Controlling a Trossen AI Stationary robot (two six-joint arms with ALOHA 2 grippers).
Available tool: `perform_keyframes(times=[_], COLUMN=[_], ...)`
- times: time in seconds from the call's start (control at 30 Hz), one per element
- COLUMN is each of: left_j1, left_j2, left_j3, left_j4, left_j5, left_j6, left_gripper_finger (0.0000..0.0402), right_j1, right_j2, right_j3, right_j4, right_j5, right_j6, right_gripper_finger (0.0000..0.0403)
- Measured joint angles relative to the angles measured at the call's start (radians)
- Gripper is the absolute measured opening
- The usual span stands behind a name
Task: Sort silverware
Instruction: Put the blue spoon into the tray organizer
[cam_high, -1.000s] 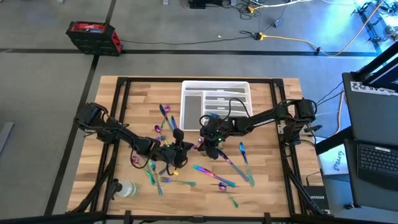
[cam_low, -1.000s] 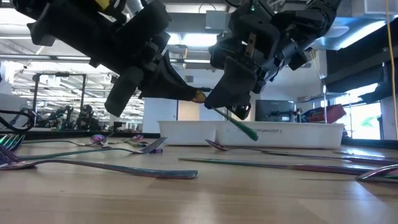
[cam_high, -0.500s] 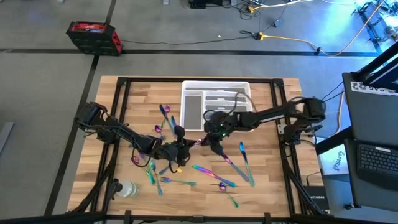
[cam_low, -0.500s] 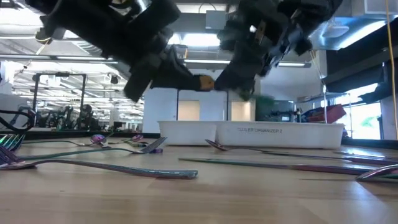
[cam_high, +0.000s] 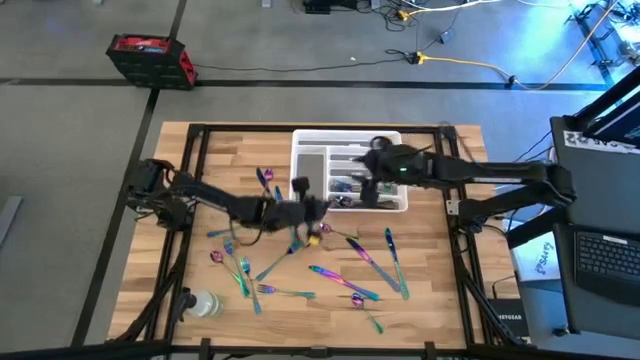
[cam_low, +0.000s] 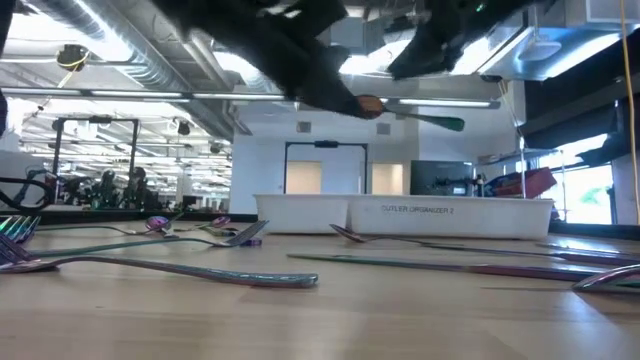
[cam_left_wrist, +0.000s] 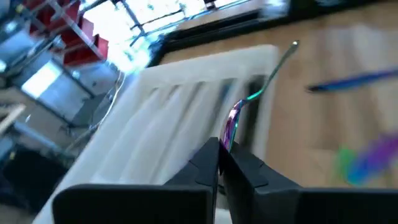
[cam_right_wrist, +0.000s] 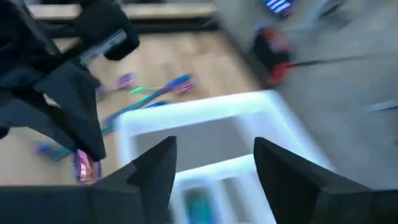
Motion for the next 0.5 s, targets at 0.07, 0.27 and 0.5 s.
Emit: perform_keyframes(times=[0.07,0.27,0.5], left_j1=[0.059,0.278,0.481], left_j2=[0.000,0.030,0.227], left_j3=[0.045,0.181,0.307], left_j4=[-0.023,-0.135,-0.185], left_j5=[0.032,0.308,0.609], left_j6=[-0.050,-0.389,-0.807], left_gripper_finger=[0.0000,0.0000,0.0000], right_j1=[0.000,-0.001,-0.001], right_j2=[-0.052,-0.138,-0.150], right_j3=[0.001,0.001,-0.036], right_j4=[-0.025,-0.111,-0.141], right_j5=[0.082,0.216,0.217], right_j6=[-0.039,-0.137,-0.196], right_gripper_finger=[0.0209,0.0209,0.0209])
